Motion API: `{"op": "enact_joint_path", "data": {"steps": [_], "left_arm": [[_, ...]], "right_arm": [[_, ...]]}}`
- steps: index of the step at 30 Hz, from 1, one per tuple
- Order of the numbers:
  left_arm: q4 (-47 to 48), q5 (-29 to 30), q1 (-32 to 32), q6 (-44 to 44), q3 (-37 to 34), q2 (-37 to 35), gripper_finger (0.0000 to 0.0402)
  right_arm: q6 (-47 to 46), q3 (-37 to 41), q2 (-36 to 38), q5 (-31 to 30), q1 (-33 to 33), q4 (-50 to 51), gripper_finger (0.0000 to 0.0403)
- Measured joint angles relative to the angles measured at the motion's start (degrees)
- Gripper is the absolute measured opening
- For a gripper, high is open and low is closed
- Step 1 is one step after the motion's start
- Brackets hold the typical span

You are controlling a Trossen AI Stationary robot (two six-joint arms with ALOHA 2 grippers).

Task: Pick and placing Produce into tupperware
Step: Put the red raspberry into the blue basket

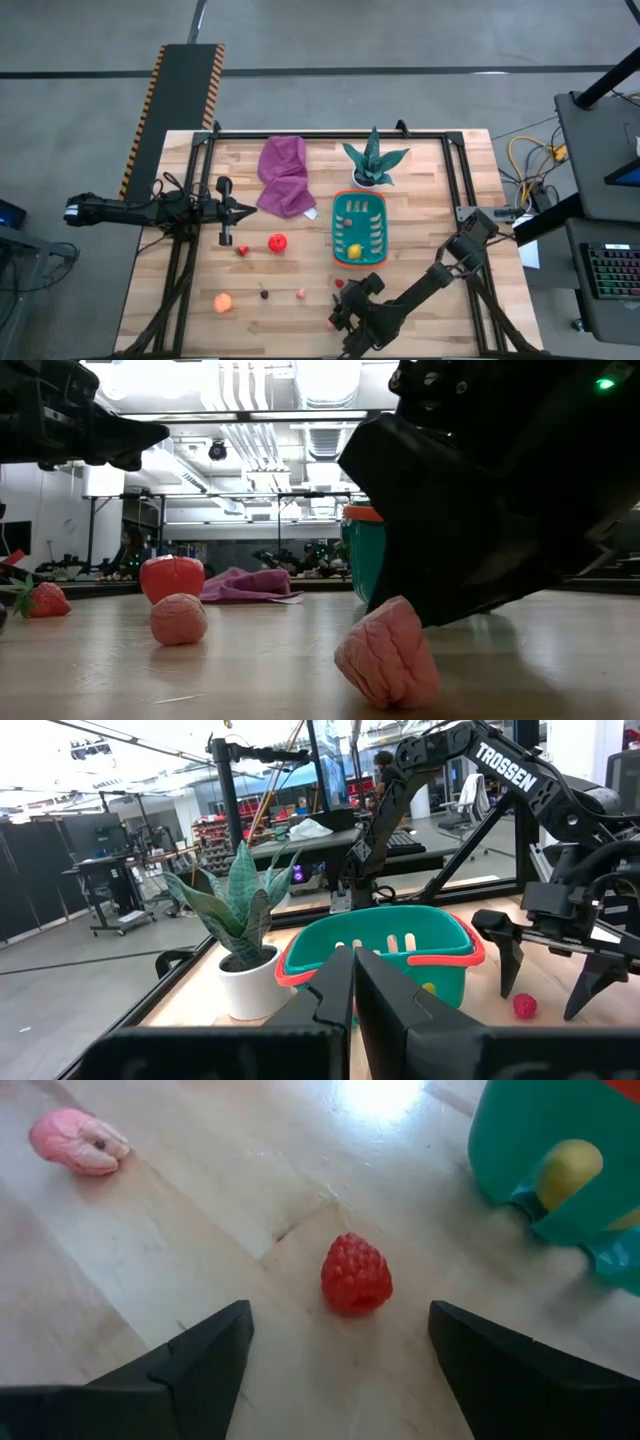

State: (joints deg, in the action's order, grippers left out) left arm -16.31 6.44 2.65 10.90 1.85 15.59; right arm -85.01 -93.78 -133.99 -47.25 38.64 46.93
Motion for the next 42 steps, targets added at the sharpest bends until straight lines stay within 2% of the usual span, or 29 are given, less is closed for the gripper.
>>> {"op": "enact_joint_path", "data": {"steps": [9, 20, 36, 42], "left_arm": [[0.19, 0.0, -0.01, 0.01, 0.0, 0.07, 0.0], [0.1, 0.02, 0.0, 0.0, 0.0, 0.11, 0.0], [0.1, 0.0, 0.0, 0.0, 0.0, 0.11, 0.0], [0.13, 0.0, -0.02, 0.0, 0.0, 0.11, 0.0]], "right_arm": [[0.44, 0.25, -0.28, -3.25, -1.27, 0.06, 0.03], [2.21, 0.33, -0.28, -2.68, -2.28, -0.21, 0.0274], [2.47, 0.22, -0.09, 0.21, -2.12, -1.26, 0.0207], [2.47, 0.17, -0.07, 0.57, -2.08, -1.33, 0.0169]]}}
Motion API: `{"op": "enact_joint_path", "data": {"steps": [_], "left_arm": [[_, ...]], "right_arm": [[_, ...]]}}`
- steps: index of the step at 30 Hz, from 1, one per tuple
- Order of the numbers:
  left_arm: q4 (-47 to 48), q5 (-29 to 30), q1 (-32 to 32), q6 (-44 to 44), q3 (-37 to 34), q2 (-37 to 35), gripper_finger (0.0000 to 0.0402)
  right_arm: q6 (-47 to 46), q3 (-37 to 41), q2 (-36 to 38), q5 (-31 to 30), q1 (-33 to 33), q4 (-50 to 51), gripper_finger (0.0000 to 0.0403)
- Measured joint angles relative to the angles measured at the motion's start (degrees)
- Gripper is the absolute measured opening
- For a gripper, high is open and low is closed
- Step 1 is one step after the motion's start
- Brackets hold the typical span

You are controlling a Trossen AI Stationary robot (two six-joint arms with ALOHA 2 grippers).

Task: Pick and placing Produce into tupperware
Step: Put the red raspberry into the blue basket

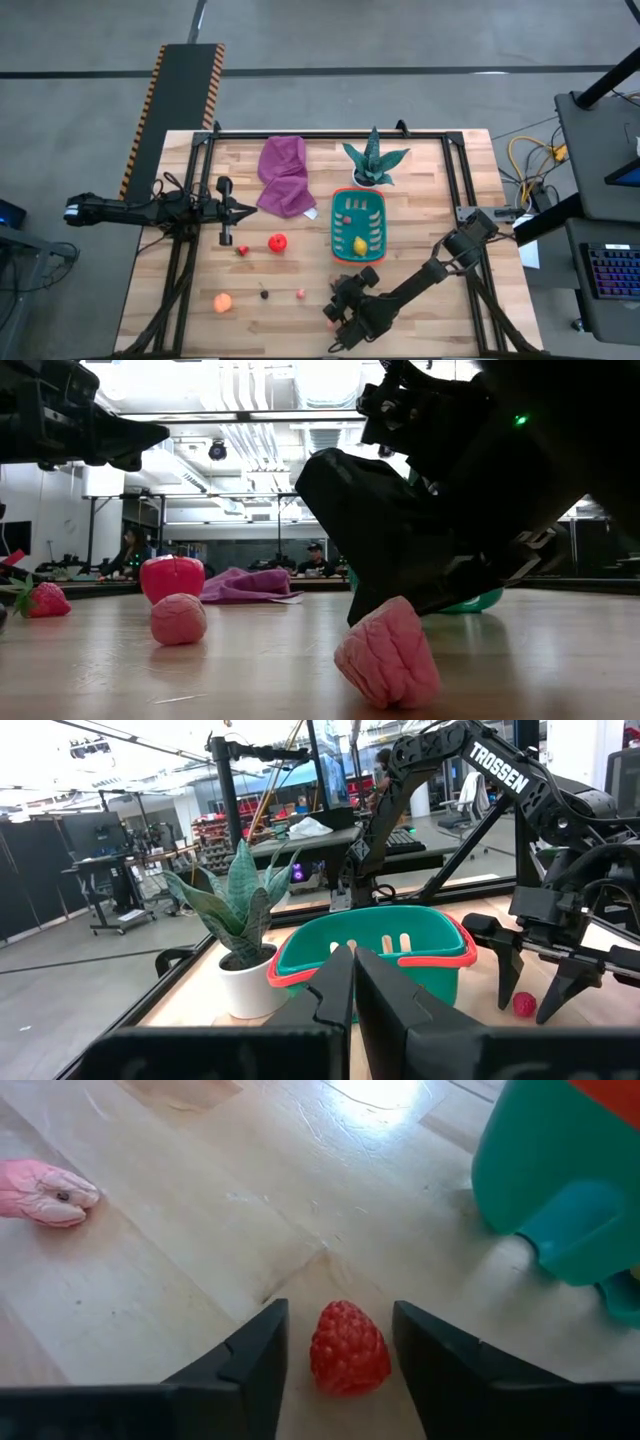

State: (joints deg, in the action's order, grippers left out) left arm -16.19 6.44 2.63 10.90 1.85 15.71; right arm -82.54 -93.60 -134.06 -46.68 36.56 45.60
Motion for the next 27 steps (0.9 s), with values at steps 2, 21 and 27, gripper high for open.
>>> {"op": "enact_joint_path", "data": {"steps": [2, 21, 27], "left_arm": [[0.0, 0.0, 0.01, 0.0, 0.0, 0.01, 0.0], [0.0, 0.0, 0.0, 0.0, 0.0, 0.02, 0.0], [0.02, 0.0, 0.02, -0.02, 0.0, 0.02, 0.0]], "right_arm": [[0.02, -0.18, 0.0, 0.13, 0.02, 0.04, 0.0153], [0.52, -0.76, 0.42, 1.19, 0.02, 0.57, 0.0081], [0.78, -0.66, 2.46, 1.86, 0.07, 0.95, 0.0076]]}}
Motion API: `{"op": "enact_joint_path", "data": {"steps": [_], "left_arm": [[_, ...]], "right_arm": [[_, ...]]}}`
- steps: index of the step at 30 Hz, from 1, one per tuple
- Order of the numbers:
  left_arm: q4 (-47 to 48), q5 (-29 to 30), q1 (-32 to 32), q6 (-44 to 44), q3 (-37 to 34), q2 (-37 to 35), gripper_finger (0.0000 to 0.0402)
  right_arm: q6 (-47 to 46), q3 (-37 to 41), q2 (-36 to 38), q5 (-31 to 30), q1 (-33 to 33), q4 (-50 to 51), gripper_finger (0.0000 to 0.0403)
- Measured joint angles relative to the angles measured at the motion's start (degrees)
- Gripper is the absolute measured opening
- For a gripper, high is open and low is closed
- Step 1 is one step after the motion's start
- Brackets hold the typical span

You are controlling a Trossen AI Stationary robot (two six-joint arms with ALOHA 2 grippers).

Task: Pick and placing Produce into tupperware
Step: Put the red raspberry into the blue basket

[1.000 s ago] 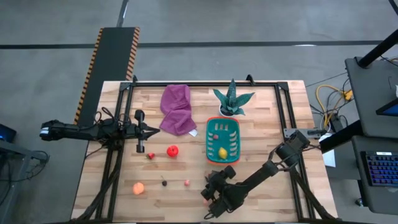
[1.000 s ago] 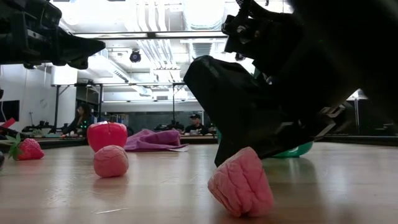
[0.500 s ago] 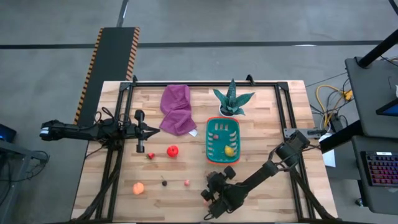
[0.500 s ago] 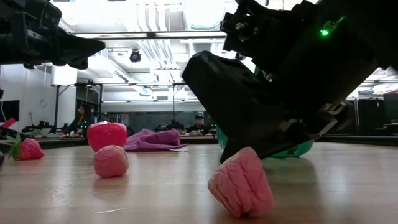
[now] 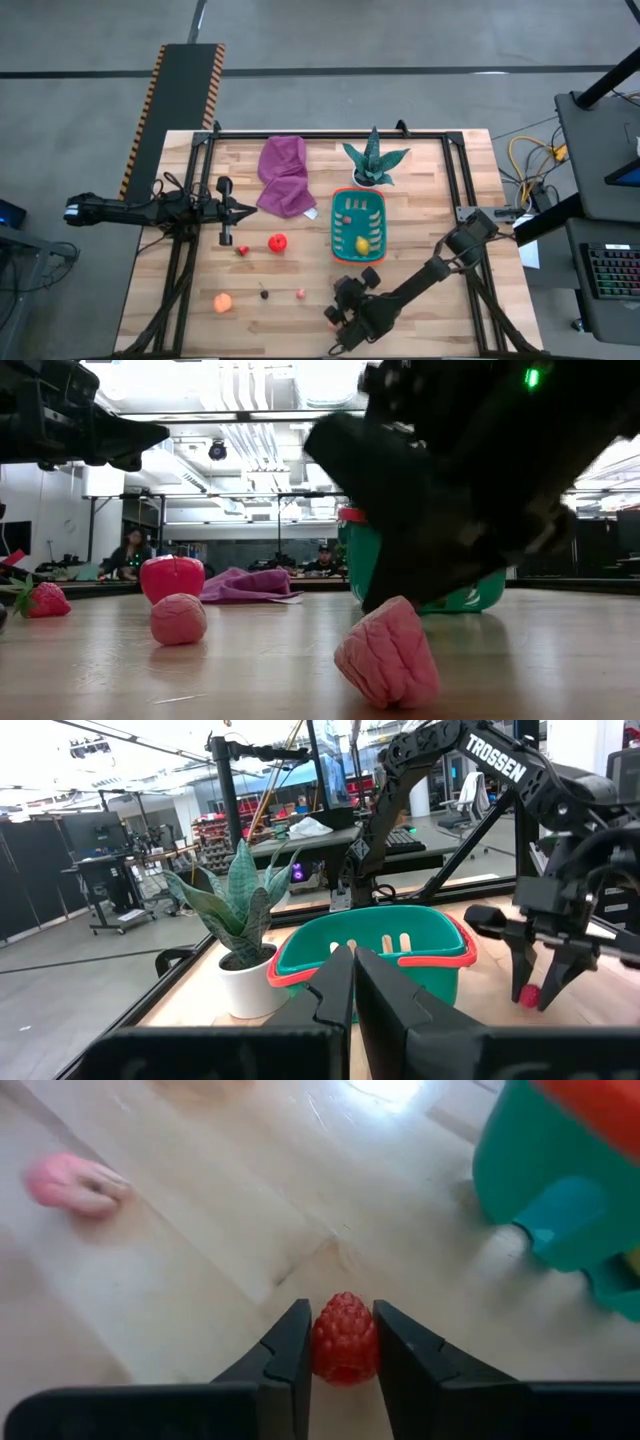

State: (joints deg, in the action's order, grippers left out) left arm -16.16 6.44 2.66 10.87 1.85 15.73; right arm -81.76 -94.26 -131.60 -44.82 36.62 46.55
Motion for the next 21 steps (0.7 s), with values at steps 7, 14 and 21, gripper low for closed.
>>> {"op": "enact_joint_path", "data": {"steps": [7, 14, 21], "left_arm": [[0.0, 0.0, -0.02, 0.01, 0.0, 0.0, 0.0], [0.0, 0.0, -0.02, 0.0, 0.0, 0.0, 0.0], [0.02, 0.0, -0.02, 0.02, 0.0, 0.0, 0.0]], "right_arm": [[1.01, -0.02, 4.42, -0.72, -0.02, -0.32, 0.0076], [1.01, -0.09, 8.86, -1.42, 0.5, -0.62, 0.0076], [3.23, -0.09, 13.11, -1.75, 0.85, -1.06, 0.0076]]}}
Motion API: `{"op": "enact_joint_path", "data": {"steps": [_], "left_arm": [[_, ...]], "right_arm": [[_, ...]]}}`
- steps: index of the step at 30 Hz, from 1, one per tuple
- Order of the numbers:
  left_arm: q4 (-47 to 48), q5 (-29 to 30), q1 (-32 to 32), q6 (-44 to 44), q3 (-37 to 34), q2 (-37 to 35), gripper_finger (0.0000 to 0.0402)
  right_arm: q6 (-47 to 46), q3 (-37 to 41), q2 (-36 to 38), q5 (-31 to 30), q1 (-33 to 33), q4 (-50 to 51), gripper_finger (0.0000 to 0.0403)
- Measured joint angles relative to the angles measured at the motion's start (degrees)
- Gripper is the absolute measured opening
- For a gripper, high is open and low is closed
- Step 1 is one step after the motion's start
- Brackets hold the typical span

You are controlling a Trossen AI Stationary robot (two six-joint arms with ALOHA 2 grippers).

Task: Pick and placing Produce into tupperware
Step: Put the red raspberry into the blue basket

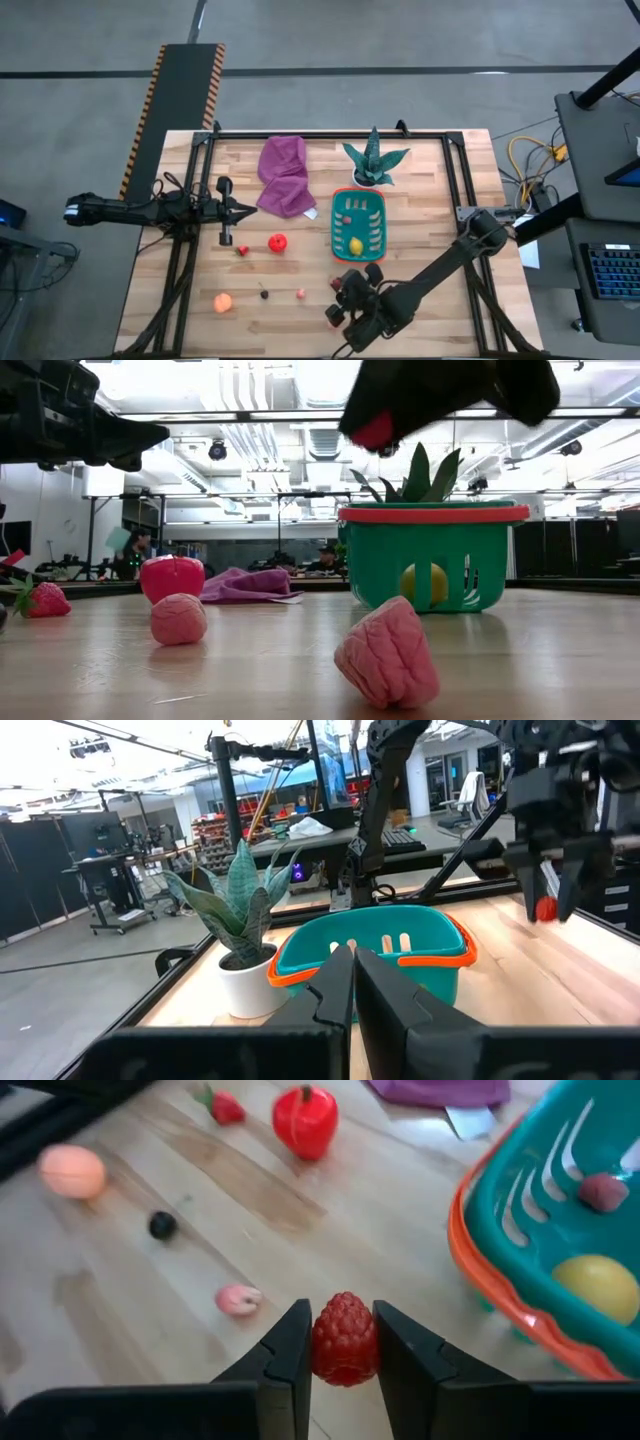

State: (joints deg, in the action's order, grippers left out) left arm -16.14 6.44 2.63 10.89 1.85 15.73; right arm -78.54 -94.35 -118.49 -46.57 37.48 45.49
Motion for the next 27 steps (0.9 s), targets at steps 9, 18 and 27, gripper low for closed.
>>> {"op": "enact_joint_path", "data": {"steps": [9, 18, 27], "left_arm": [[0.0, 0.01, 0.02, -0.01, 0.0, -0.07, 0.0], [-0.04, 0.02, 0.02, 0.0, 0.02, -0.02, 0.0], [0.0, 0.02, 0.0, -0.01, 0.02, -0.02, 0.0]], "right_arm": [[12.89, 0.0, 6.55, 0.42, 0.53, -2.03, 0.0076], [20.8, -0.02, 12.4, 2.23, 0.65, -3.68, 0.0076], [34.18, -0.02, 14.41, 10.86, 0.76, -5.51, 0.0076]]}}
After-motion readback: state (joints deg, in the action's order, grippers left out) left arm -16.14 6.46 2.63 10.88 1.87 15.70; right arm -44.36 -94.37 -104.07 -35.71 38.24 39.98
